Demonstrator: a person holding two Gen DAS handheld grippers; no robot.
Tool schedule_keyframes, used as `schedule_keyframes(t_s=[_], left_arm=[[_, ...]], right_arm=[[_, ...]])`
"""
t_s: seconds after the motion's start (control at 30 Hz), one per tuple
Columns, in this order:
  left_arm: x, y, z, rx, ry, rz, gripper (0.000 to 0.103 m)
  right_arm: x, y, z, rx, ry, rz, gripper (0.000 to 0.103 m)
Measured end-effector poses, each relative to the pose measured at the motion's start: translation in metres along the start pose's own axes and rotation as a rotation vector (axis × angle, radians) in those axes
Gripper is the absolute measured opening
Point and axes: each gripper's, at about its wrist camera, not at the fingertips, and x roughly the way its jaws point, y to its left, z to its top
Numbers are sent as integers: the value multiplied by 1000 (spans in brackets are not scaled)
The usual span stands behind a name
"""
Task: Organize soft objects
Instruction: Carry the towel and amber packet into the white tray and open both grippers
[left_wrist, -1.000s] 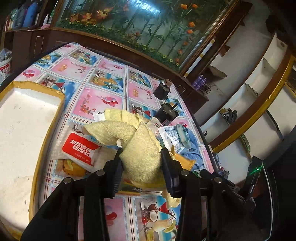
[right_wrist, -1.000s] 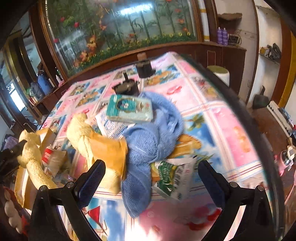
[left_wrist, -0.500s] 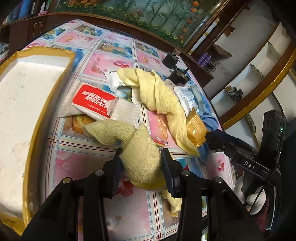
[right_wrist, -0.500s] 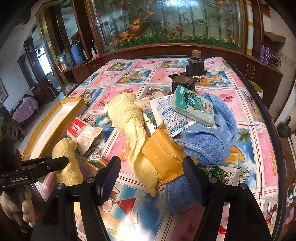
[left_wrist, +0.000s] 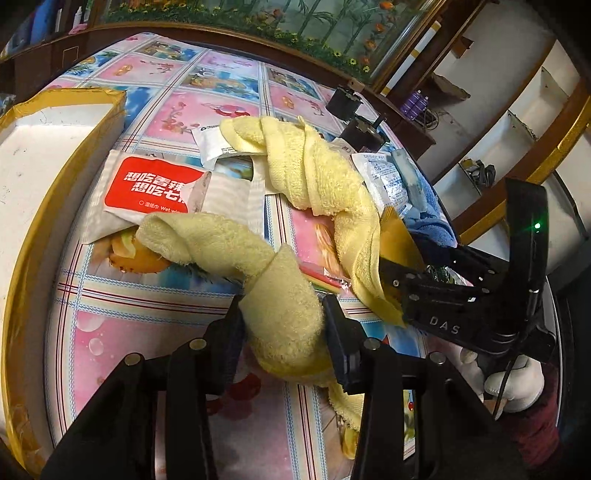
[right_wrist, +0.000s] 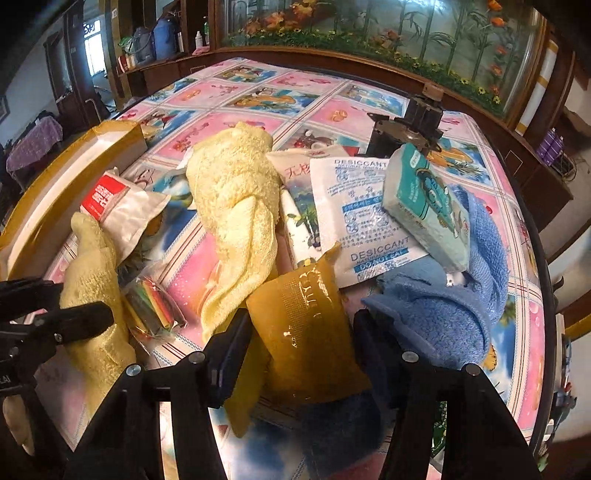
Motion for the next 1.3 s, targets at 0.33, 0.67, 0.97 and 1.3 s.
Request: schedule_keyframes(t_s=[0.33, 0.67, 0.97, 1.3], left_arm=[[-63, 4, 2, -25, -137, -89, 36], [-153, 45, 26, -37, -302, -49, 36], [-130, 138, 80, -107, -260, 122, 36], [-62, 199, 109, -164, -169, 187, 37]], right_arm=[[-58, -29, -18, 192, -128, 46, 47], [-112, -4, 13, 244, -228, 262, 47], [-65, 121, 106, 131, -150, 526, 46], [28, 191, 179, 133, -23, 477, 49]])
